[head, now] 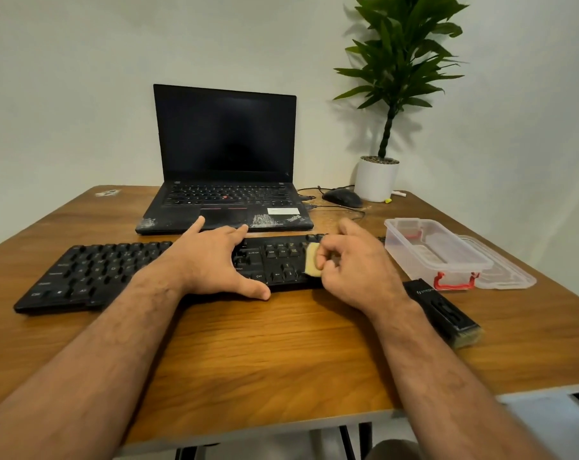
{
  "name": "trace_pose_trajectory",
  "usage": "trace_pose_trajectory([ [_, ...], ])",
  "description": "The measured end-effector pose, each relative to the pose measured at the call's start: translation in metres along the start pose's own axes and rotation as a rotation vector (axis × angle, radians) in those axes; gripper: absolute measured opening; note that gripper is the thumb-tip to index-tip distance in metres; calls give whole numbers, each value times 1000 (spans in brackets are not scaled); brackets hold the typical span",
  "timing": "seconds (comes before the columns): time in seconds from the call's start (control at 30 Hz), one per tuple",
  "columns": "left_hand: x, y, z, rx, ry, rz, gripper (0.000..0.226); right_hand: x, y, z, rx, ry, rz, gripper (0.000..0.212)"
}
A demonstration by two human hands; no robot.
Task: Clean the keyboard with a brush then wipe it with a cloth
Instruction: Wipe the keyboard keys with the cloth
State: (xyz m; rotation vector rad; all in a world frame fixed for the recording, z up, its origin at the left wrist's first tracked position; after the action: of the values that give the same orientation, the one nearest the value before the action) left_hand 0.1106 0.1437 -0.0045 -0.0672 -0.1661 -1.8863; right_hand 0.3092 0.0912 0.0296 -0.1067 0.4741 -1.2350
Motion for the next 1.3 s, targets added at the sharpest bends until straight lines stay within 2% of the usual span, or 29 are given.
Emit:
trace_pose_trajectory([
  [0.07,0,0,0,-2,4,6,148,-1,-14,-10,-54,-50,81,17],
  [0.1,-1,-1,0,3,4,8,149,-4,-13,-11,-28,-51,60,17],
  [0.2,-1,-1,0,18,-2,0,155,-11,12,2,61,75,-176,14],
  [0.23,-1,-1,-1,19,-6,-2,157,-11,15,5,36,105,-184,17],
  [0.37,-3,-1,0,5,-5,2,159,-14,-22,-17,-20,-30,91,29],
  [0.53,-3,-1,0,7,-8,1,158,-34,-17,-13,156,17,5,33],
  [0.67,-3,0,1,-14,5,-5,156,-29,-39,-29,41,-119,194,37],
  [0.8,-2,0,2,3,3,-10,158,-35,-22,-15,130,12,42,33],
  [0.87,-1,0,2,7,4,-12,157,-36,-22,-11,135,28,65,33],
  [0.97,-3,-1,1,-9,13,-11,157,-37,-40,-29,79,-138,195,41],
  [1.03,-4,-2,1,-14,5,-8,157,-43,-37,-38,196,-186,145,42],
  [1.1,-4,-2,1,-7,3,-9,156,-50,-16,-30,284,-112,-21,37],
  [1.13,-3,-2,1,-2,1,-11,156,-50,-6,-23,267,-73,-88,35],
  [1.2,-4,-2,1,-4,-6,-13,156,-52,3,-16,99,-48,-88,38],
  [1.27,-5,-1,2,-16,-3,-14,155,-53,-5,-20,-18,-157,-1,46],
  [1.3,-6,-1,3,-21,-4,-14,155,-52,-10,-24,14,-214,28,48],
])
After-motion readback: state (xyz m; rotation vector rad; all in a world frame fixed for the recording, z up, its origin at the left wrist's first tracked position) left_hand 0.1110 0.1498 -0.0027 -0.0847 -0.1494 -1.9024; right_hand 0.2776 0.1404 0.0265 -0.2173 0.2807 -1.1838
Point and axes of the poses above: each hand's wrist, its own x-axis away from the middle knuckle, its own z-axis out of the back of the hand, y = z × x, the point moved 8 cm from there along -x, towards the middle knuckle, and after that the axes turned 6 degrees about -y, right-handed, at the moved point
